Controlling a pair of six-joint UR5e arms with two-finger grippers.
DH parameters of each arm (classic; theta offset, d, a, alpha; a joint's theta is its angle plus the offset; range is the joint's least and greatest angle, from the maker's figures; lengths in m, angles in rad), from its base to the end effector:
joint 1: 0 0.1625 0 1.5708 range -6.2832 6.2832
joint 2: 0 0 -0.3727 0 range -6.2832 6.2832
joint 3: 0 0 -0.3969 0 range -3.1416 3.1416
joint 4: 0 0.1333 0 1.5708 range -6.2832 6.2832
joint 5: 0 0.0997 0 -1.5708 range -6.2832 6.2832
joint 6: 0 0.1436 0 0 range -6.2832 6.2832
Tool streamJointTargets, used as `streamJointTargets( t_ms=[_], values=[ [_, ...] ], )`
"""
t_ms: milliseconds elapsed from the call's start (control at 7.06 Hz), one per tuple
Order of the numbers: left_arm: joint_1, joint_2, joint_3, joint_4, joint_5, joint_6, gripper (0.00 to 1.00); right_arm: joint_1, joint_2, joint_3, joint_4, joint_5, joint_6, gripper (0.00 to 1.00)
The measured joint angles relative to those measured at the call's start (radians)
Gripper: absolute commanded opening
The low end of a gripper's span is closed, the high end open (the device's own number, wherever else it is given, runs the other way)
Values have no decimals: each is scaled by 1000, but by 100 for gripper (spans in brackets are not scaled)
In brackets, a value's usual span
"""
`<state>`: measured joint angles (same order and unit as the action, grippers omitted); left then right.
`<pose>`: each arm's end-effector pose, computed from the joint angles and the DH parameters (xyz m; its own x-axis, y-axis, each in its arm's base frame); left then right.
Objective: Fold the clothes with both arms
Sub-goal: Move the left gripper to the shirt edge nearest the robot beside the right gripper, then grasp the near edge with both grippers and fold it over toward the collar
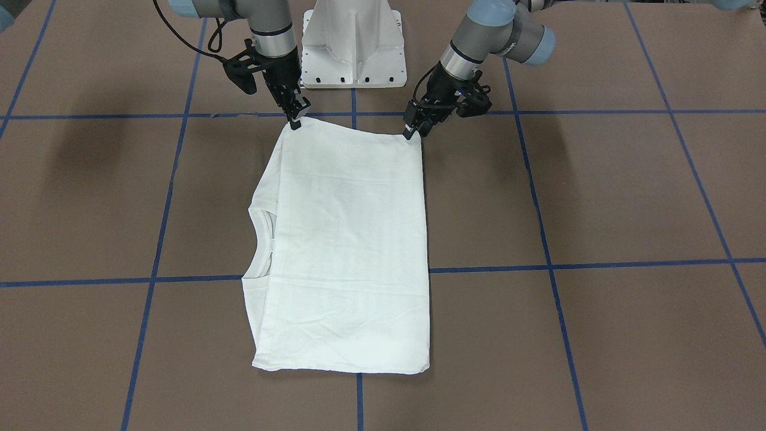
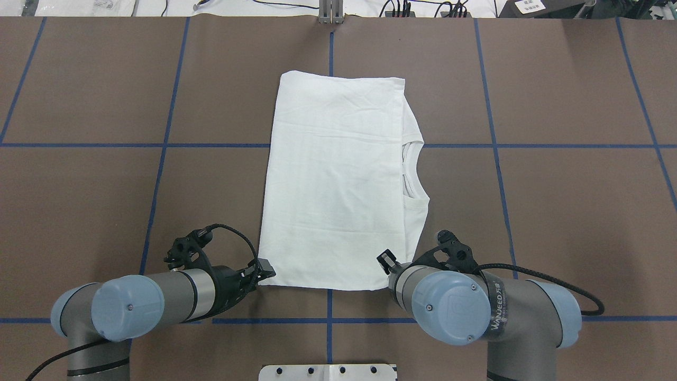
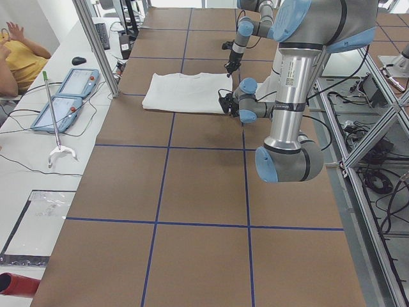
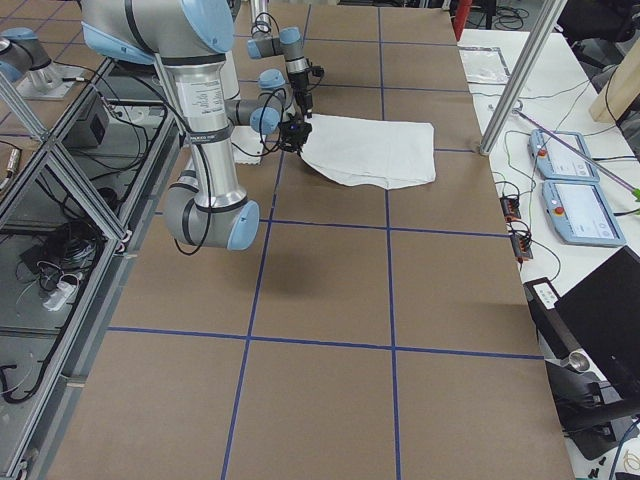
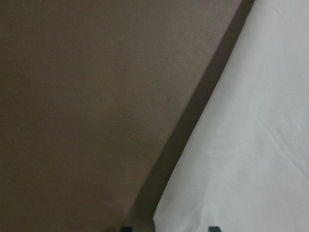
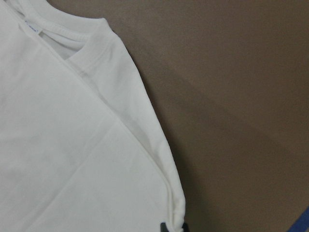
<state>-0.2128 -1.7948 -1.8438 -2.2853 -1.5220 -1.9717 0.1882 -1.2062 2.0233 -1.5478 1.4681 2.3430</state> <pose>0.5578 -0.2641 0.2937 0.2167 -0.4456 -0.8686 0.3694 0.8610 -0.3495 -0.5395 -0.2534 0.2424 0.2875 0.7613 0.5812 -0.6445 0.6027 -0.4706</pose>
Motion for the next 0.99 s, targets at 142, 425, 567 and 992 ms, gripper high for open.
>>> streamJointTargets(
  t_ms=[142, 425, 567, 992],
  values=[
    [1, -1, 0, 2, 0, 0, 0, 0, 0, 0, 0, 0, 0, 0],
    [2, -7, -7, 3, -2, -1, 0, -4, -1, 0, 0, 0, 0, 0],
    [6, -6, -25, 4, -3, -9, 0, -9, -1, 2, 0, 0, 0, 0],
    [89, 1, -155, 88, -3, -88, 0, -90, -59, 77, 0, -18, 6, 0]
  ],
)
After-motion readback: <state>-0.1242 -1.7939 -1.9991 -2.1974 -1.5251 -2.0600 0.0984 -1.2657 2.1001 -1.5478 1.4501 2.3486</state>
